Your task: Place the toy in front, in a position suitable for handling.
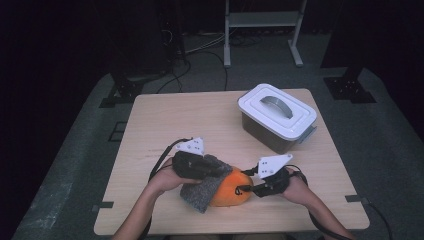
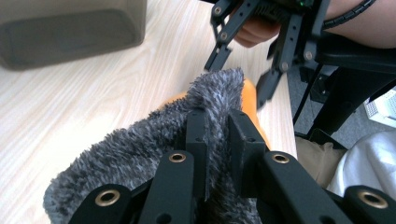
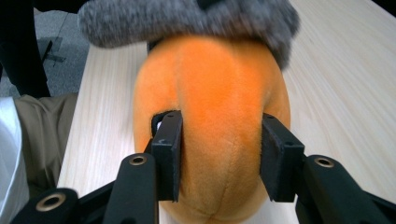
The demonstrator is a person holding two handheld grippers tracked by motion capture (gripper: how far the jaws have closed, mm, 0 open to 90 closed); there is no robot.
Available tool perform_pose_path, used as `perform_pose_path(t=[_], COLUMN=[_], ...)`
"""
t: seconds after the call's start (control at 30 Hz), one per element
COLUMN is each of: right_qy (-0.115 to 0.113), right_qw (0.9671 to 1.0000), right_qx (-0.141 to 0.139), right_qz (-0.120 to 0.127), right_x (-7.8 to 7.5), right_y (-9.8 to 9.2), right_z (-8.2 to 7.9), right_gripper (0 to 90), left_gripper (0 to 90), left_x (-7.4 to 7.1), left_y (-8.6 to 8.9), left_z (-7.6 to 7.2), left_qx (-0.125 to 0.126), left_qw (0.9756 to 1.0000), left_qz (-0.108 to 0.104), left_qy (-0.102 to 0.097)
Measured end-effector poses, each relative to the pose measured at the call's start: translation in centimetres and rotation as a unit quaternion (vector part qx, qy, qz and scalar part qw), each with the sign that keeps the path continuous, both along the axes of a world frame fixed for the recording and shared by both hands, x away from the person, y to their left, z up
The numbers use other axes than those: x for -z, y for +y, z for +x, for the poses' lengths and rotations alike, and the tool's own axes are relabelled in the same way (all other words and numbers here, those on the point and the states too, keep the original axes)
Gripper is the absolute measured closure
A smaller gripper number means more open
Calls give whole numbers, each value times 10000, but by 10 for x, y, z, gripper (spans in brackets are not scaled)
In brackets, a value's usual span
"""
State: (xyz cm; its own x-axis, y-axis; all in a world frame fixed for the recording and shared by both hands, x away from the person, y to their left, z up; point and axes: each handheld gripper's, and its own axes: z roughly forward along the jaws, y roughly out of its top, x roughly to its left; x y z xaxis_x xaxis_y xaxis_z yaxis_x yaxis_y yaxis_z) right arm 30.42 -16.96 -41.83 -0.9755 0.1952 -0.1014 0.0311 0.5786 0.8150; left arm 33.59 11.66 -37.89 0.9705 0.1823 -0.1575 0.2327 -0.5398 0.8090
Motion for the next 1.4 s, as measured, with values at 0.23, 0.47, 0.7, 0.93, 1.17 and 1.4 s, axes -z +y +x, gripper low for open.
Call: perform_pose_path(t=[0.23,0.47,0.7,0.93,1.17,1.4], right_qy=[349,622,376,290,213,163], right_qw=[9990,9975,9992,9996,9998,9998], right_qx=[243,267,75,37,15,102], right_qz=[130,191,76,45,16,-1], right_x=[-1,-1,1,3,2,0], right_y=[-7,7,1,-7,-5,-1], right_z=[1,4,0,-5,-7,-9], right_gripper=[326,273,500,508,507,507], left_gripper=[795,793,793,792,791,792], left_x=[4,4,0,5,6,-3], left_y=[-3,-12,-2,15,17,4], left_z=[-4,-11,-9,-7,-9,-11], left_qx=[103,308,207,18,-22,112], left_qw=[9999,9994,9998,9999,9999,9999], left_qz=[48,74,45,-9,40,-19], left_qy=[74,99,30,118,119,-31])
